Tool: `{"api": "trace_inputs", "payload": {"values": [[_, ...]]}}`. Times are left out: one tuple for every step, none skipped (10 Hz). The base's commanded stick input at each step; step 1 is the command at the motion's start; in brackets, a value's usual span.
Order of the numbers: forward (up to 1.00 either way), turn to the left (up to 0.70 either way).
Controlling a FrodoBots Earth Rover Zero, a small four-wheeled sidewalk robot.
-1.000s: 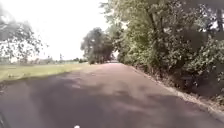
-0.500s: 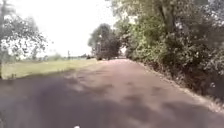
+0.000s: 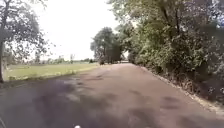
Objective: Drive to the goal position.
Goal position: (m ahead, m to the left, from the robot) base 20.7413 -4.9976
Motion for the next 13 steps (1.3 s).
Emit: {"api": "trace_inputs", "payload": {"values": [[1.00,-0.06],[1.00,-0.06],[1.00,-0.06],[1.00,-0.06],[1.00,-0.06],[1.00,-0.06],[1.00,-0.06],[1.00,-0.06],[1.00,-0.06],[1.00,-0.06],[1.00,-0.06],[1.00,-0.06],[1.00,-0.07]]}}
